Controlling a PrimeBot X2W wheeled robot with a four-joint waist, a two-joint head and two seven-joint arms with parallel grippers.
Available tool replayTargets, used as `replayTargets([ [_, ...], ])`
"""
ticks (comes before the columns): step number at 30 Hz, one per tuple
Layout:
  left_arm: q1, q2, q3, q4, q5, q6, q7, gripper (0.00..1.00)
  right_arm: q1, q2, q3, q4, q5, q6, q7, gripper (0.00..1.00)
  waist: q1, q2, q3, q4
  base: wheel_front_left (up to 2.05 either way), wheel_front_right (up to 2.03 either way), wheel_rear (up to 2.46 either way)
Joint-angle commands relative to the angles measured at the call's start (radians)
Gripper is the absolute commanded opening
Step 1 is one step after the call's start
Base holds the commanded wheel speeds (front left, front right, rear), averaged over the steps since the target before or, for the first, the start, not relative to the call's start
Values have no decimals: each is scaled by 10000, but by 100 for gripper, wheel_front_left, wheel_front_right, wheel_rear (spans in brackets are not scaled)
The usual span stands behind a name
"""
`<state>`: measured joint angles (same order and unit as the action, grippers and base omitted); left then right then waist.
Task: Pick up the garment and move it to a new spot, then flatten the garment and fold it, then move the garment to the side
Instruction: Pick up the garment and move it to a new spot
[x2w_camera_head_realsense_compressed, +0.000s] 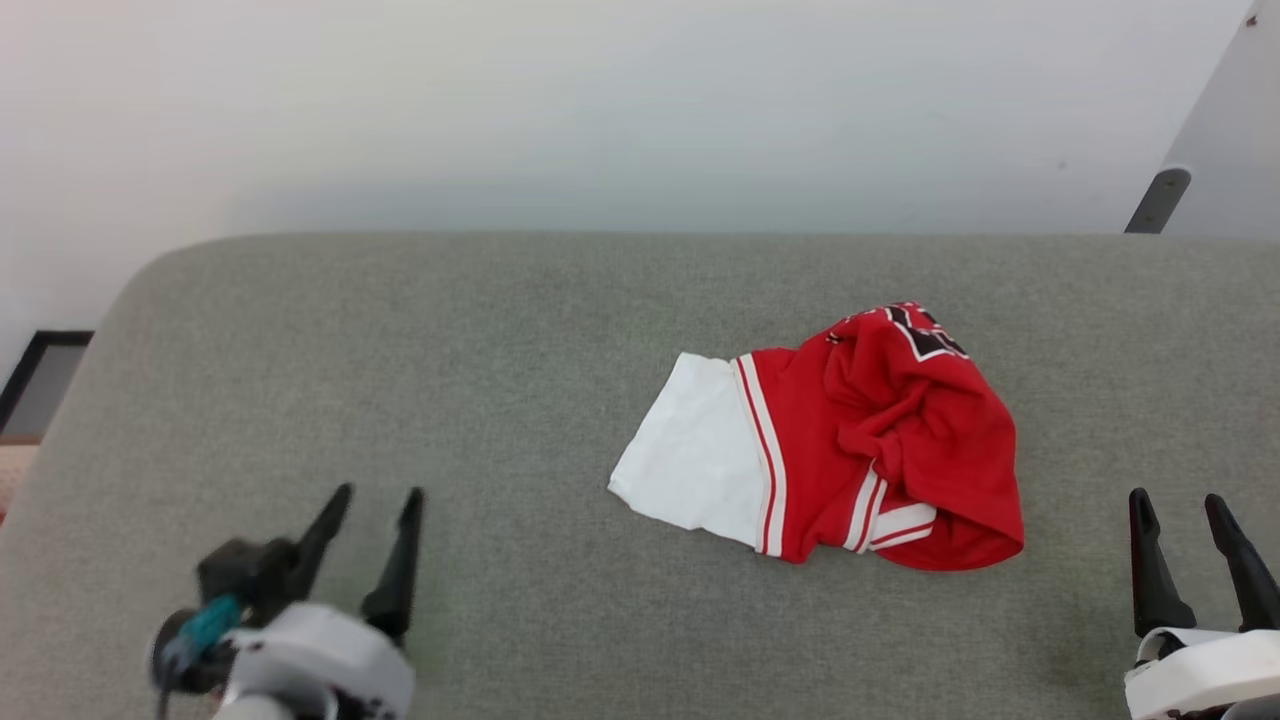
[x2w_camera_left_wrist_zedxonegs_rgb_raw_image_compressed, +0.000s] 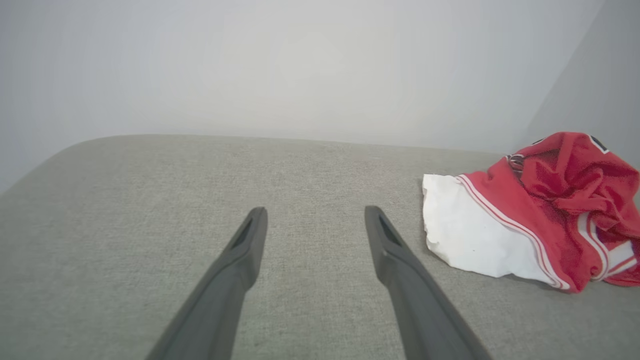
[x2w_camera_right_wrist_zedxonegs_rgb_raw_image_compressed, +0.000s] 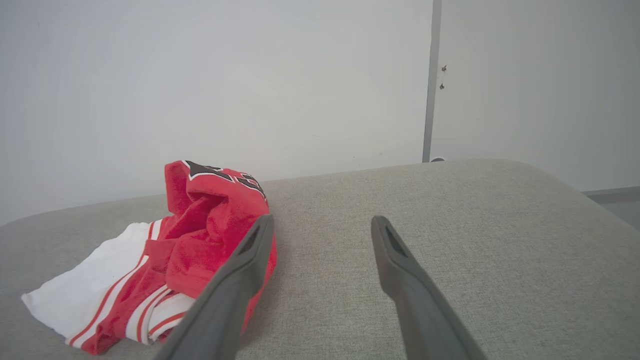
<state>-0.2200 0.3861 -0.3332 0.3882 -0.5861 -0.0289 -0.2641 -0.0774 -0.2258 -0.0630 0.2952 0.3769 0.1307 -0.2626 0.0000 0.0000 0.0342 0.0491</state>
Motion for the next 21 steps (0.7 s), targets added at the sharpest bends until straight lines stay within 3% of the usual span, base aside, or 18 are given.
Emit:
replayTargets([
  [1,292,-25,295,-248,321,73,1,100,54,-55,11,-54,-15,1,19,100,0,0,-124,-49,0,0,0],
  [5,1279,-305,1456,-1514,1578,172,1,100,-97,-72,91,-187,89,1,10,100,0,0,-177,-189,0,0,0],
  [10,2063,-813,2273,-2588,2659,-106,0,100,-142,-28,65,-395,136,1,-2,100,0,0,-170,-259,0,0,0],
  [21,2426,-1547,2897,-2542,3498,-636,0,100,-78,99,175,-460,261,1,-7,100,0,0,-29,-377,0,0,0],
])
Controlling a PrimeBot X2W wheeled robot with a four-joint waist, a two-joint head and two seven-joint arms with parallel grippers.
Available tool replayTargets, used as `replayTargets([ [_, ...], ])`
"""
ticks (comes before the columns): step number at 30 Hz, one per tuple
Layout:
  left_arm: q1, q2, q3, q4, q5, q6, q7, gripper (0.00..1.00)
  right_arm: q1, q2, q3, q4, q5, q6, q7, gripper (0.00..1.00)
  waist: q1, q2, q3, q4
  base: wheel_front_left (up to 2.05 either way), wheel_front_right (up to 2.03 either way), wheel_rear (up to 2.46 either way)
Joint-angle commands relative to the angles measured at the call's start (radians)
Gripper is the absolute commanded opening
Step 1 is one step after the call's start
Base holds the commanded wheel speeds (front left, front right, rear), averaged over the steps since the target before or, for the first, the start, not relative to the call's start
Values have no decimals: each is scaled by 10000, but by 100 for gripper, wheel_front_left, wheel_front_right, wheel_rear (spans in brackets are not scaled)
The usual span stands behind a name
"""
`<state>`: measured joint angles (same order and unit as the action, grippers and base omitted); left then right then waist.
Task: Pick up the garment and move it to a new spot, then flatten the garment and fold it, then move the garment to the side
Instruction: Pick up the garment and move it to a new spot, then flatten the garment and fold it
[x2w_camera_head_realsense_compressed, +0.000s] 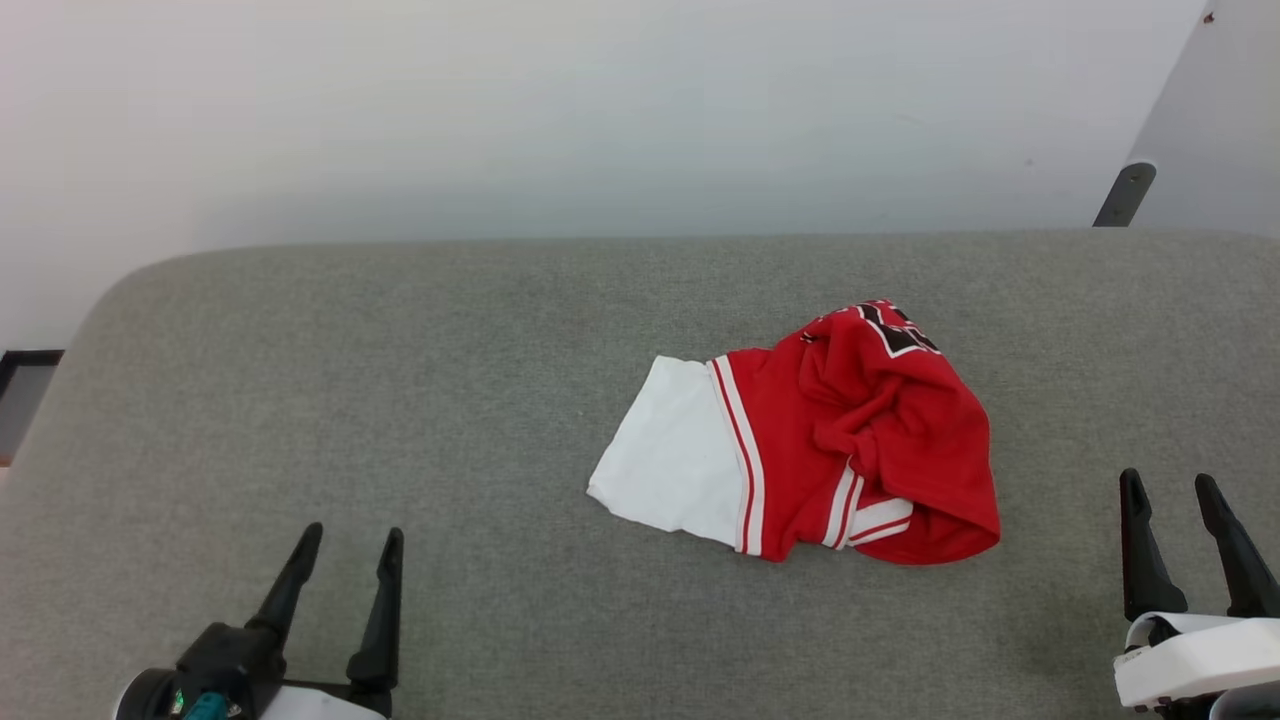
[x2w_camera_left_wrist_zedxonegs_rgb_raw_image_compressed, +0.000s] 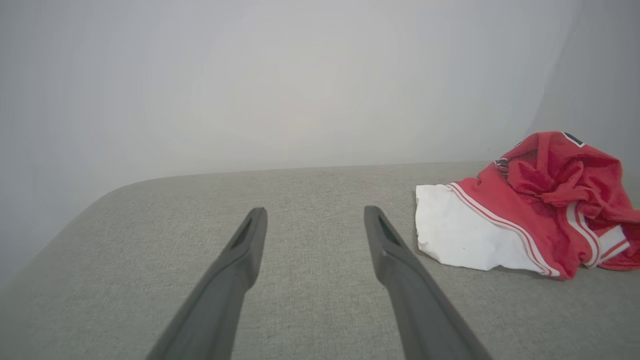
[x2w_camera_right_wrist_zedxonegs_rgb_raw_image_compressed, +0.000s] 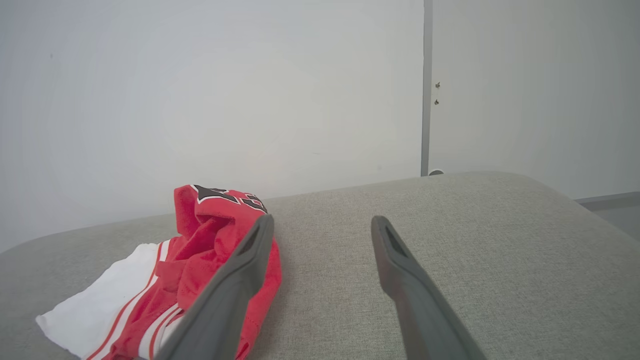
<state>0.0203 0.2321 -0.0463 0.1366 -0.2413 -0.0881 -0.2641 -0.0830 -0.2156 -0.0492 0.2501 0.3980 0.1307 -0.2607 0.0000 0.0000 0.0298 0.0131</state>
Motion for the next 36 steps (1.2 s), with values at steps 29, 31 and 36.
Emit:
replayTargets([
  [29,-7027,1884,-4971,4347,-5569,-423,8186,100,-1154,761,673,-106,65,1,-34,100,0,0,1730,-1658,0,0,0],
  [31,-7360,2119,-5211,4475,-6009,-424,8638,100,-1217,859,617,-173,45,1,-35,100,0,0,1988,-1831,0,0,0],
  [36,-7849,2259,-5821,4837,-6806,-424,9146,100,-1387,1003,620,-305,-11,2,-35,100,0,0,2507,-2159,0,0,0],
])
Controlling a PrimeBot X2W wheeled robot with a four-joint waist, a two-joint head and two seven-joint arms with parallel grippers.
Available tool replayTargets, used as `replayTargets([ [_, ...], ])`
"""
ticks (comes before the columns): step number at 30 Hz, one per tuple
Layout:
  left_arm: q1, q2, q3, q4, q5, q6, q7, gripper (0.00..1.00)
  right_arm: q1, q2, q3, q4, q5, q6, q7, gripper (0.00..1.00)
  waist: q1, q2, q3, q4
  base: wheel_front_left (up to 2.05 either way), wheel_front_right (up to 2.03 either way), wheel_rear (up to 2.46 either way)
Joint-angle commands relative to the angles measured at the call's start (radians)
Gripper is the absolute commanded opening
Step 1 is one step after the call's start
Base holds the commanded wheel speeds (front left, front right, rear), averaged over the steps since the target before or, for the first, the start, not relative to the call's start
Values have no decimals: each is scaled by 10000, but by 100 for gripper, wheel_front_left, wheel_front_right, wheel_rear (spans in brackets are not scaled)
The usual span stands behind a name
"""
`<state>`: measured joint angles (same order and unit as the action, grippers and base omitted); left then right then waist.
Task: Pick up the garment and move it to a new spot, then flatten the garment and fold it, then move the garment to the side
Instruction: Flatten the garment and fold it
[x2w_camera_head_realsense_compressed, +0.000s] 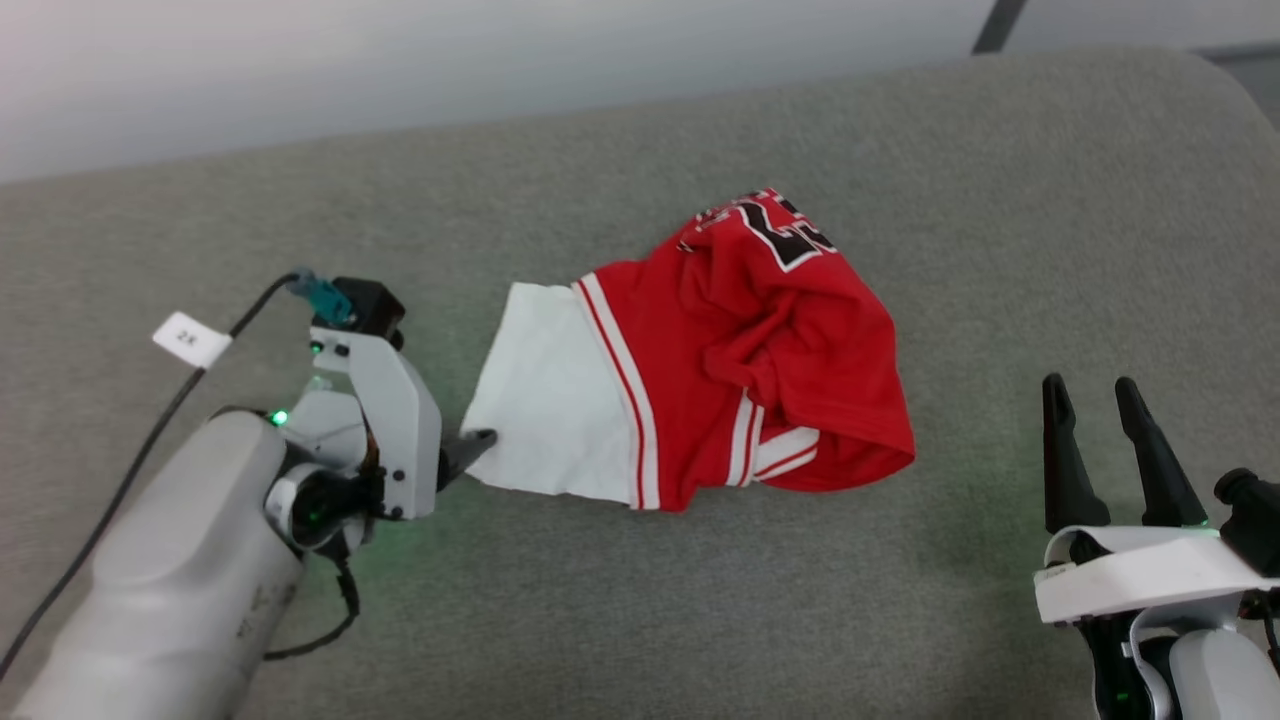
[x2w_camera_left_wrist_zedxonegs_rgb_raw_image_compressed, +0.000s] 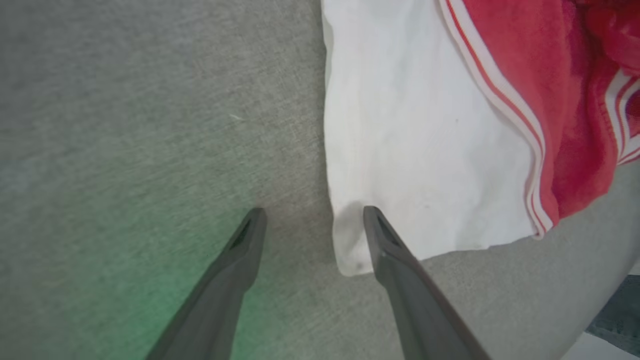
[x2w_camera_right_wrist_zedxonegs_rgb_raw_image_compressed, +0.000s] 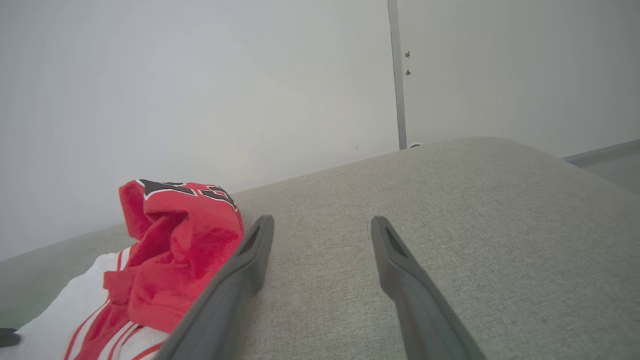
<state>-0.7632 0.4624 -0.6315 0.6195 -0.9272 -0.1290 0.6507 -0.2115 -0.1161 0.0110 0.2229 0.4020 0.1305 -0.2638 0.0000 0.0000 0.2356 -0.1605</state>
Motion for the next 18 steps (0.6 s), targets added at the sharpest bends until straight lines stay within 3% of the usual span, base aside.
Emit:
replayTargets([
  [1,-57,-69,-101,26,-158,-16,61,99,-127,36,1,-61,-63,3,-5,100,0,0,507,-453,0,0,0],
  [2,-50,-122,-181,47,-412,-16,116,90,-130,60,-24,-78,-74,3,-5,100,0,0,565,-462,0,0,0],
  [3,-71,-135,-286,46,-588,-16,97,72,-155,71,-49,-106,-76,4,-5,100,0,0,605,-462,0,0,0],
  [6,-211,-100,-603,124,-892,-16,-102,0,-231,115,-117,-150,-141,4,-5,100,0,0,690,-388,0,0,0],
  [18,-998,961,-1072,862,-983,6,-1889,0,-202,2,-61,21,-224,3,-6,100,0,0,267,435,0,0,0],
])
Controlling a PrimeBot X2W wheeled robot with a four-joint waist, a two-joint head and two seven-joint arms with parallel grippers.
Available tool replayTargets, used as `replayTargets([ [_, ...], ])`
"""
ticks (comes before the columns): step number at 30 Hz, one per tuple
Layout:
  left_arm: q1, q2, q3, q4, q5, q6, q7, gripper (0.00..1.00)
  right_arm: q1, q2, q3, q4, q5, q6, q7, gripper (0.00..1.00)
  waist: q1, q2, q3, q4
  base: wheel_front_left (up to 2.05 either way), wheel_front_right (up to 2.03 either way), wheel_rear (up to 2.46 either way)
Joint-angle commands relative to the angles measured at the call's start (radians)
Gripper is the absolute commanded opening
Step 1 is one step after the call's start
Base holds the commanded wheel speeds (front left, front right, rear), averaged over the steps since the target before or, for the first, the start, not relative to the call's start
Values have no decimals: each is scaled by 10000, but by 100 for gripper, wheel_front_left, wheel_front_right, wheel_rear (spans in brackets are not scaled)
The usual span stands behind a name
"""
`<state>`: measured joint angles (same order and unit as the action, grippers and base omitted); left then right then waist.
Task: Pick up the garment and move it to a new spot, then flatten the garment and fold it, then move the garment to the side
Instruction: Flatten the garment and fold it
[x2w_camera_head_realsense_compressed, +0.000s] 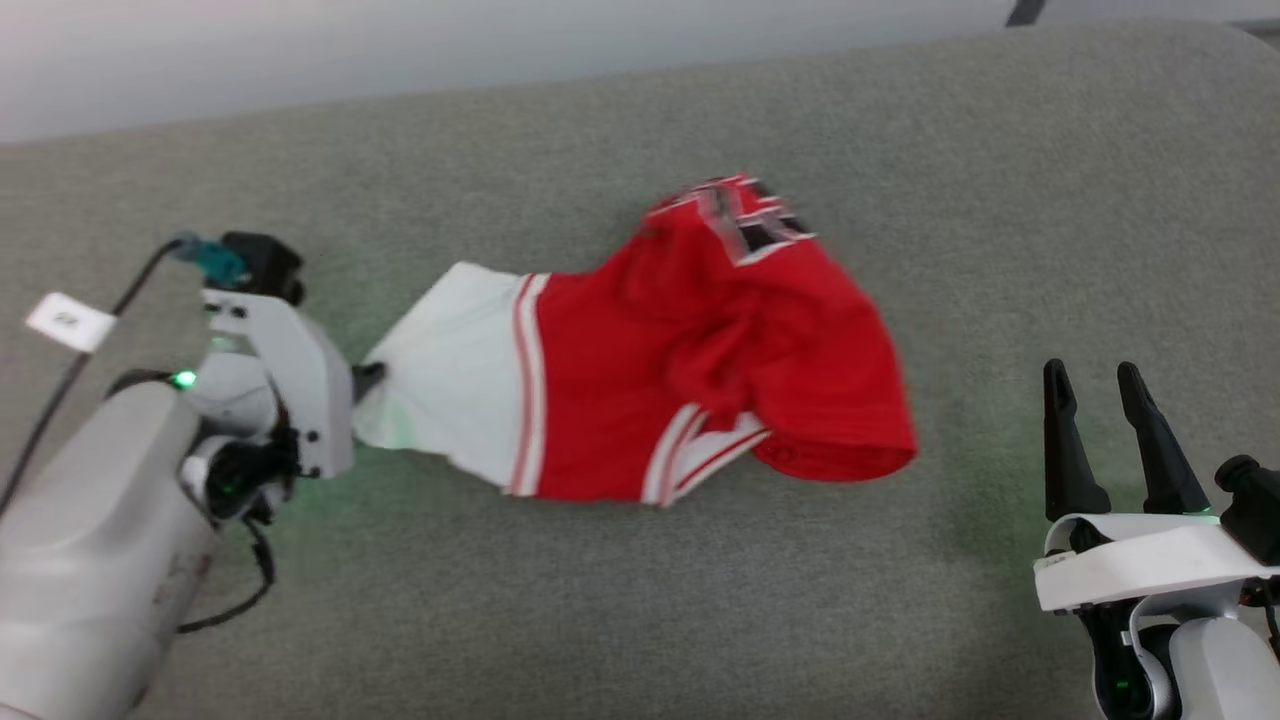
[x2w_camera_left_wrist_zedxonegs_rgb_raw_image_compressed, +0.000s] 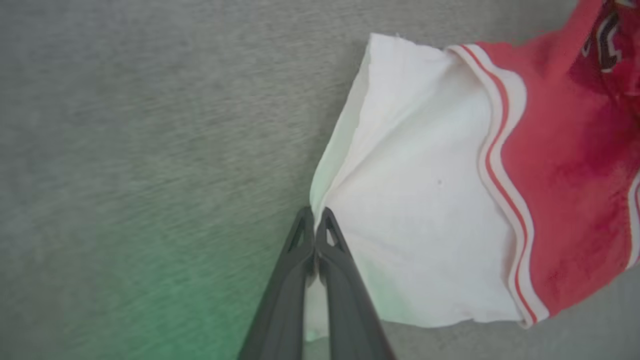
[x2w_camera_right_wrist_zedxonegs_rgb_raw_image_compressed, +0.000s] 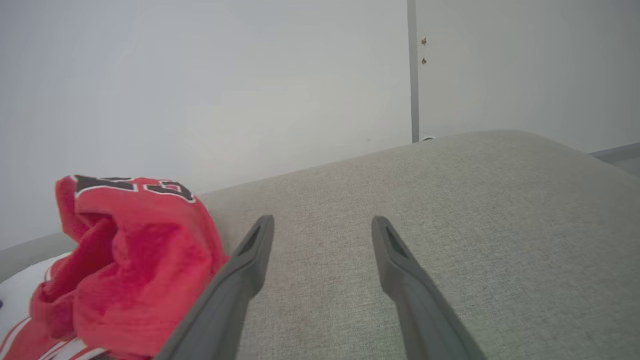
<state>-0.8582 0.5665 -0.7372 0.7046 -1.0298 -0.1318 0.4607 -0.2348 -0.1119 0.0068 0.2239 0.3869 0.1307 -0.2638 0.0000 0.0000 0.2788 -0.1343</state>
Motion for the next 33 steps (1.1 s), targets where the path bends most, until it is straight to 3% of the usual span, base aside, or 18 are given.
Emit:
replayTargets([
  [1,-69,20,-15,73,39,35,-83,0,53,-52,-1,22,-76,1,-6,100,0,0,-198,223,0,0,0],
  [6,63,339,-149,385,63,33,-404,0,130,-141,51,33,-60,1,-6,100,0,0,-255,379,0,0,0],
  [10,179,107,-214,599,-115,33,-779,2,68,-343,265,139,-87,1,-6,100,0,0,-289,447,0,0,0],
  [12,231,32,-210,724,-60,33,-1251,88,-17,-534,517,269,-106,2,-6,100,0,0,-346,487,0,0,0],
  [13,282,-37,-210,765,-45,33,-1497,100,-62,-634,613,337,-95,1,6,100,0,0,-387,519,0,0,0],
  [19,831,-370,-3,916,271,62,-4017,100,-273,-1526,1752,414,180,2,821,100,0,0,-783,986,0,0,0],
  [25,1964,-797,201,488,870,585,-6869,100,-728,-3419,4574,-320,613,1,2575,100,0,0,-1024,1721,0,0,0],
  [28,2525,-1064,658,-331,1473,1025,-7242,100,-1191,-4435,5747,-766,937,-1,3462,100,0,0,-1029,2162,0,0,0],
  [33,4533,-1771,2896,-2827,3152,1654,-7241,100,-2238,-5656,7204,-1157,1097,-1,4457,100,0,0,-956,2749,0,0,0],
])
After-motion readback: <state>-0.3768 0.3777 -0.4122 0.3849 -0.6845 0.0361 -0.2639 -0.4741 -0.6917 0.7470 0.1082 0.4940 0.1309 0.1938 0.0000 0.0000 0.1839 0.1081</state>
